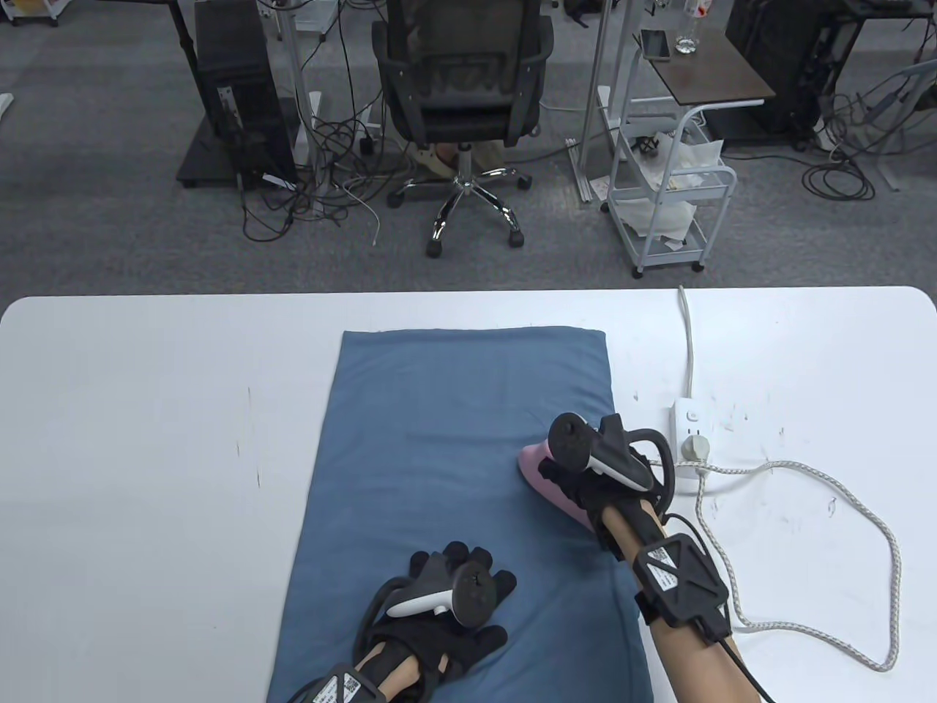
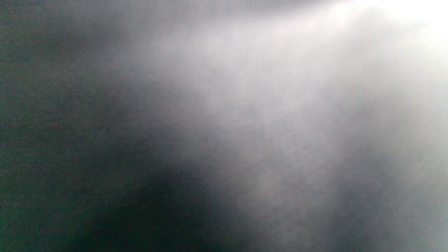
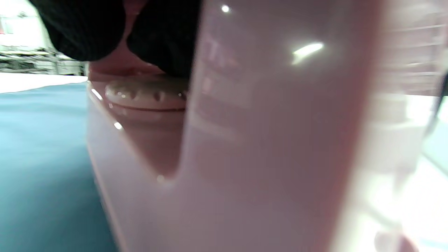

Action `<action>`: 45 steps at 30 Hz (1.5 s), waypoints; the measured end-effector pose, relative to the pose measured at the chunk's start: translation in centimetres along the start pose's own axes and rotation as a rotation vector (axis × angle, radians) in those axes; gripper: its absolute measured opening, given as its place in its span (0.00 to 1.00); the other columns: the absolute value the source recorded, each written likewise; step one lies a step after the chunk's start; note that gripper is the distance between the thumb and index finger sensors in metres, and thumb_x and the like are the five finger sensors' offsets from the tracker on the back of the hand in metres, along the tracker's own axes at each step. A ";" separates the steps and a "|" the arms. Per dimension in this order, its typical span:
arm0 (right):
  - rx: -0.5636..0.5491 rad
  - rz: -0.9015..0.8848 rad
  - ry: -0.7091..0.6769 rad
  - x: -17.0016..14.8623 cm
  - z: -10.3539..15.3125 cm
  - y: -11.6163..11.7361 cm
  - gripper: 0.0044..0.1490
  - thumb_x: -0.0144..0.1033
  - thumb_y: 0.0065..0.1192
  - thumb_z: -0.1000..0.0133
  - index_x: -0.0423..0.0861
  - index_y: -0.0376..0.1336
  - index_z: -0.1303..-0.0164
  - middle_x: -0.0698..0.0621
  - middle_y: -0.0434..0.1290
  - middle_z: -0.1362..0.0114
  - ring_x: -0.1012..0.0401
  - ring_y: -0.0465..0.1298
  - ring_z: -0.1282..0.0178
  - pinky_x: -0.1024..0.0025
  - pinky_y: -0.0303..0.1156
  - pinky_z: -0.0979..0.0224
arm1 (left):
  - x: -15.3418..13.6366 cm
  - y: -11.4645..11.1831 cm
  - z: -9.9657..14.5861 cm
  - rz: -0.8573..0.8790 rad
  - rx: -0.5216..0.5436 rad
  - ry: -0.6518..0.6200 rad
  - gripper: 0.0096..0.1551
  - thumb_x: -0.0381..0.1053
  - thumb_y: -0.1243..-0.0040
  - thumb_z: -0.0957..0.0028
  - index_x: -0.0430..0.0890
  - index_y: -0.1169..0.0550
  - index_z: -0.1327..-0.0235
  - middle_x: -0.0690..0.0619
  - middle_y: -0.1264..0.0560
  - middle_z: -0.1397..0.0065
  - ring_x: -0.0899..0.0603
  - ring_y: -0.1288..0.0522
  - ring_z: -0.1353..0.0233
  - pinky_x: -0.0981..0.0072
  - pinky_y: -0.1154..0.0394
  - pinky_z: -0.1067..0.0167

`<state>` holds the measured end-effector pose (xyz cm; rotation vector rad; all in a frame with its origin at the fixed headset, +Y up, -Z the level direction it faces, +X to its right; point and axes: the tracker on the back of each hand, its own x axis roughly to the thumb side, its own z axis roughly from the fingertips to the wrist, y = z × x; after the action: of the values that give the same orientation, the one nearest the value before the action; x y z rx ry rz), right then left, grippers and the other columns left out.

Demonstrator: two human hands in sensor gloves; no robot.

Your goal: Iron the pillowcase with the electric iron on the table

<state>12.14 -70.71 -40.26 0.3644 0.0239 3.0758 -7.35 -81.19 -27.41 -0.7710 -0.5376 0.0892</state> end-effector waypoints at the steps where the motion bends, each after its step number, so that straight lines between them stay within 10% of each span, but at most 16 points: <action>1: 0.007 -0.003 -0.039 0.7 0.8 0.0 0.40 0.57 0.62 0.50 0.46 0.63 0.32 0.59 0.80 0.58 0.64 0.82 0.66 0.61 0.83 0.48 | 0.0 0.0 0.0 0.000 0.000 0.000 0.44 0.72 0.72 0.49 0.68 0.77 0.33 0.57 0.88 0.28 0.41 0.91 0.28 0.30 0.85 0.37; 9: 0.026 0.088 -0.187 4.6 3.3 1.4 0.39 0.58 0.62 0.50 0.46 0.64 0.34 0.59 0.80 0.58 0.65 0.82 0.66 0.61 0.82 0.48 | 0.0 0.0 0.0 -0.001 0.000 0.000 0.44 0.72 0.72 0.49 0.68 0.77 0.33 0.57 0.88 0.28 0.41 0.91 0.28 0.30 0.85 0.37; 21: -0.001 0.040 0.168 1.8 -7.1 1.5 0.39 0.58 0.61 0.49 0.44 0.63 0.34 0.59 0.79 0.58 0.66 0.81 0.67 0.62 0.83 0.48 | 0.0 0.0 0.0 -0.004 -0.002 0.001 0.44 0.72 0.73 0.49 0.68 0.77 0.33 0.57 0.88 0.28 0.41 0.91 0.28 0.30 0.85 0.37; 36: 0.018 0.063 -0.233 7.1 0.6 1.1 0.39 0.57 0.62 0.50 0.45 0.63 0.34 0.59 0.80 0.58 0.65 0.82 0.66 0.62 0.83 0.48 | 0.0 0.0 0.0 -0.005 -0.002 0.003 0.44 0.72 0.73 0.49 0.68 0.77 0.33 0.57 0.88 0.28 0.41 0.91 0.28 0.30 0.85 0.37; 45: 0.041 0.043 -0.115 7.4 -4.3 1.8 0.40 0.57 0.61 0.49 0.45 0.62 0.32 0.59 0.79 0.58 0.65 0.81 0.66 0.61 0.82 0.47 | 0.1 0.0 0.1 -0.002 -0.002 0.001 0.44 0.72 0.73 0.49 0.68 0.77 0.33 0.57 0.88 0.28 0.41 0.91 0.28 0.30 0.85 0.37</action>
<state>3.83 -72.18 -42.72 0.5502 0.0768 3.0943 -7.32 -81.12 -27.37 -0.7721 -0.5377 0.0861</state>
